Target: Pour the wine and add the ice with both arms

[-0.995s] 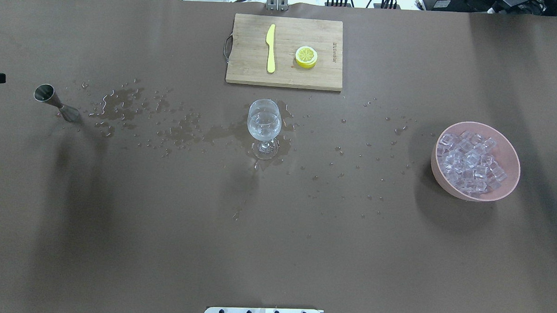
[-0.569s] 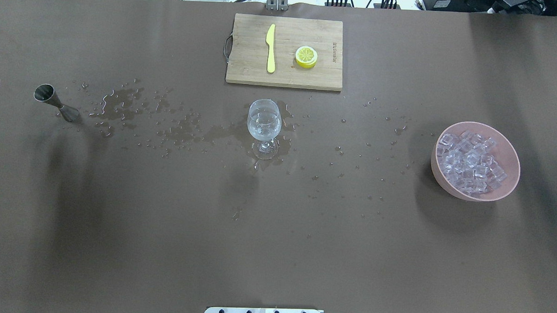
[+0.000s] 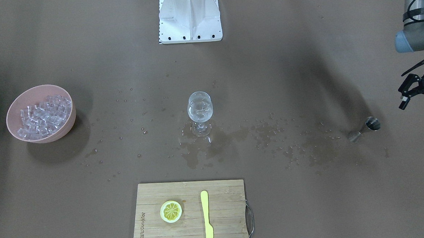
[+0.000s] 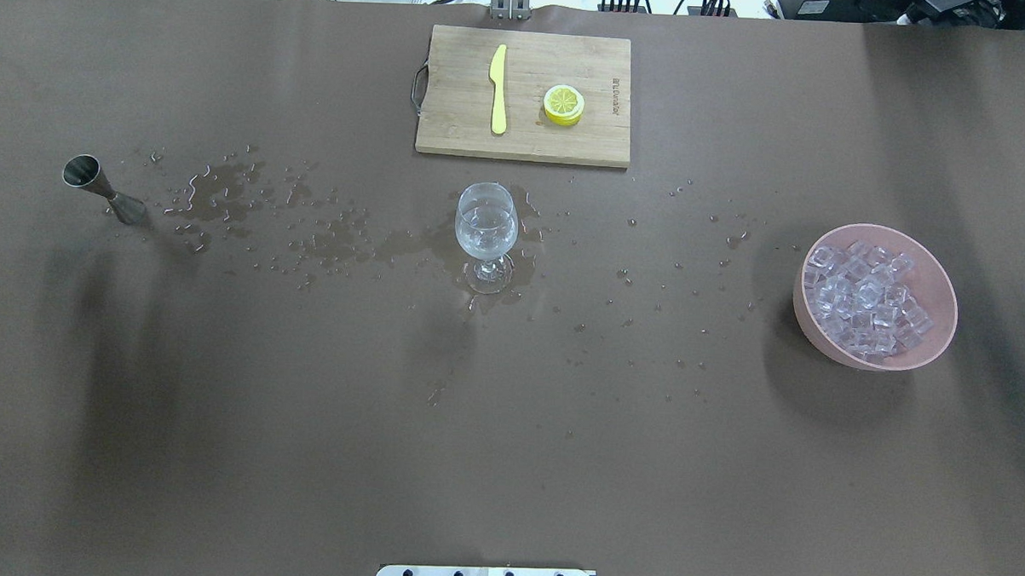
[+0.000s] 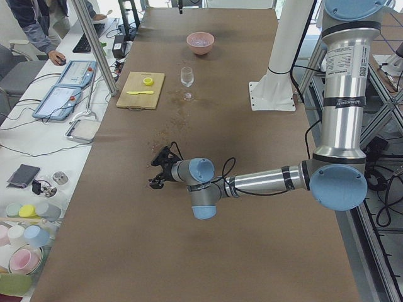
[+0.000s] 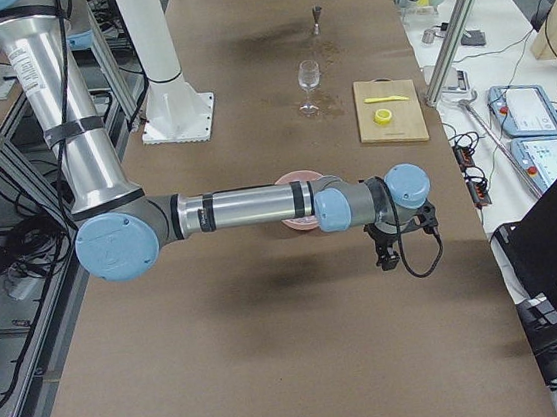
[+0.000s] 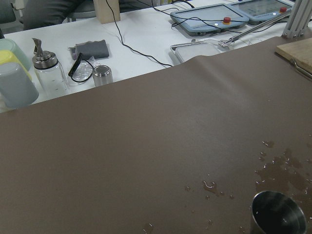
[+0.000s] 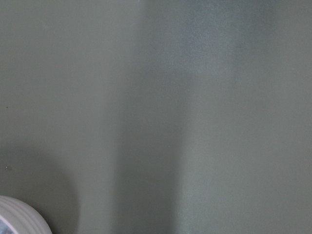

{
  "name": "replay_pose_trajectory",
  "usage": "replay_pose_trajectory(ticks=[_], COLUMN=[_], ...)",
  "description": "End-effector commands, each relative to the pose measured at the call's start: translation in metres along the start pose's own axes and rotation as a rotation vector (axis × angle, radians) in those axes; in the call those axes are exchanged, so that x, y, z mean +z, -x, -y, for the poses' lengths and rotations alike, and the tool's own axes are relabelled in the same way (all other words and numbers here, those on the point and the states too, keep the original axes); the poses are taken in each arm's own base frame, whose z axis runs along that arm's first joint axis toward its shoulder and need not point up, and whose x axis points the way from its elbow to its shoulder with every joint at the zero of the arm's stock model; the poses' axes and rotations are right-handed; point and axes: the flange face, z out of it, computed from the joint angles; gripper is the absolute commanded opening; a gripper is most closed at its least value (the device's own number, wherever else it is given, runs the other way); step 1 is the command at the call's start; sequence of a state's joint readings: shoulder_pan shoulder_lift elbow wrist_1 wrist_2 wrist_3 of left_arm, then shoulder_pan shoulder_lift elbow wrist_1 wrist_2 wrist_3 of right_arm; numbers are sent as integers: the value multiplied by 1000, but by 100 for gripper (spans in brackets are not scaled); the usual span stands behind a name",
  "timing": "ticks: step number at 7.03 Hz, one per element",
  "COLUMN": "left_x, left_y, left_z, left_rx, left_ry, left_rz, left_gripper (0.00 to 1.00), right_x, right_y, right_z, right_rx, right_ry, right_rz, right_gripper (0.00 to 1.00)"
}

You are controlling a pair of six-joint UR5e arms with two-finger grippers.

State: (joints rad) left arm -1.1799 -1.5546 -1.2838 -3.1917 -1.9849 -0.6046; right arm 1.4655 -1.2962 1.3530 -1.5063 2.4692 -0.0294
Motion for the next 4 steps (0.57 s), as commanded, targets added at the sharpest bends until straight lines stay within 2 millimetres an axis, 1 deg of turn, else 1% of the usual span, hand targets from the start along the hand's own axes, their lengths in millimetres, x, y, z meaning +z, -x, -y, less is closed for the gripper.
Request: replay_pose_trajectory(ticks=[1, 2, 4], left_x=[-4, -4, -7], left_y=[1, 1, 5], left_z=[-4, -4, -11], left_rx=[13, 10, 11], left_ry=[-9, -13, -23], left_rz=[-7, 0, 2], left_gripper=[99, 99, 99], right_x=[4, 4, 7], right_y=[2, 1, 4], right_z=[0, 0, 0], right_rx=[-3, -1, -5], right_ry=[6, 7, 12], right_rz=[1, 1, 2], right_gripper=[100, 100, 100])
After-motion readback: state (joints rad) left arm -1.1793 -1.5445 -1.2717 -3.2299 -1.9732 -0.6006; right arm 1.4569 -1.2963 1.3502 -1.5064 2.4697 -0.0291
